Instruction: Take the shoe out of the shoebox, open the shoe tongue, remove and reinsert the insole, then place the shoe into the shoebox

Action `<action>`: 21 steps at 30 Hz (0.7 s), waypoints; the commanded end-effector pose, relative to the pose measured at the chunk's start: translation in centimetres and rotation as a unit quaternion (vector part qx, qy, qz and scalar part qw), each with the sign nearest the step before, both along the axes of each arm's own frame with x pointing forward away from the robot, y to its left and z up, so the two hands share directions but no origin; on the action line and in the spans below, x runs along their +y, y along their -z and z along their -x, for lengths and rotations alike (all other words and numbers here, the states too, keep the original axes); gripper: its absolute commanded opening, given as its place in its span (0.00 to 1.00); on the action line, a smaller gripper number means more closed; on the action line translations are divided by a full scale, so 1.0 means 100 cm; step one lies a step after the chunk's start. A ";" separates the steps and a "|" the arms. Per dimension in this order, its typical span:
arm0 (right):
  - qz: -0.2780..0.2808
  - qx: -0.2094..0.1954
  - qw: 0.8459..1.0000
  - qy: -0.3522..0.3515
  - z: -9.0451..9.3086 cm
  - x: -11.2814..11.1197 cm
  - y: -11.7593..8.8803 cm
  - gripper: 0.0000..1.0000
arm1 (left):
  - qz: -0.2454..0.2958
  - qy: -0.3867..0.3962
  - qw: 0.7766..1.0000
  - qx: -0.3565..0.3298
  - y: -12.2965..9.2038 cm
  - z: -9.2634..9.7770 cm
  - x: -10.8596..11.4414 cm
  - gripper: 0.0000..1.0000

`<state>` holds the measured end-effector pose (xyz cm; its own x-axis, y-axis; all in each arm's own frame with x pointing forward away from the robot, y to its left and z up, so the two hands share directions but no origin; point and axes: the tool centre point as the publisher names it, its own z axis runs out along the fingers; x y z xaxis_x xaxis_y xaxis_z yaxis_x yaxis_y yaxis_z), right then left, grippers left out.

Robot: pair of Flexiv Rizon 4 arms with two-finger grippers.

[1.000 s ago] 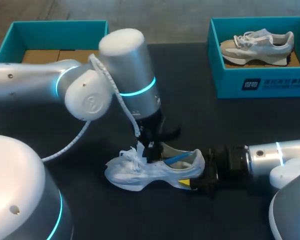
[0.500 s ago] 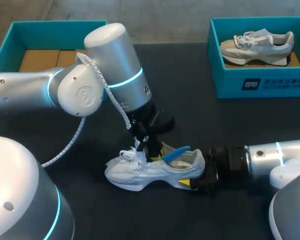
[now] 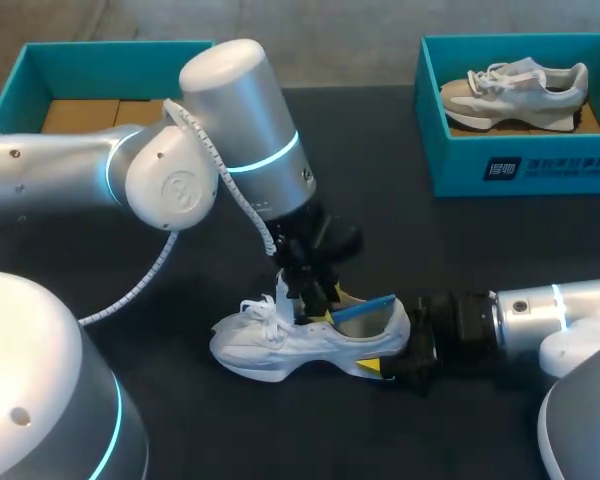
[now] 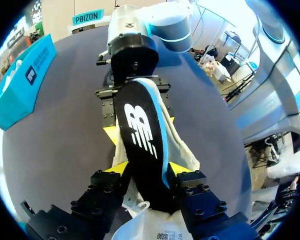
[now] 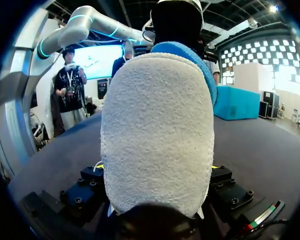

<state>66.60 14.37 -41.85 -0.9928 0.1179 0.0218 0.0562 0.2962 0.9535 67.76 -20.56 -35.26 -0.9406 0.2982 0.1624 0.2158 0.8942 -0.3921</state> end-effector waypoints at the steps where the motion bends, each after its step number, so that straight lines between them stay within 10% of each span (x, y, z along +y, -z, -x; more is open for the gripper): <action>1: 0.001 -0.001 1.000 0.001 0.001 0.001 0.000 0.00 | 0.004 -0.011 0.999 -0.032 -0.014 0.011 0.007 0.48; 21: 0.001 -0.001 1.000 0.001 0.001 0.001 0.000 0.00 | 0.005 -0.036 0.990 -0.139 -0.041 0.022 0.000 0.49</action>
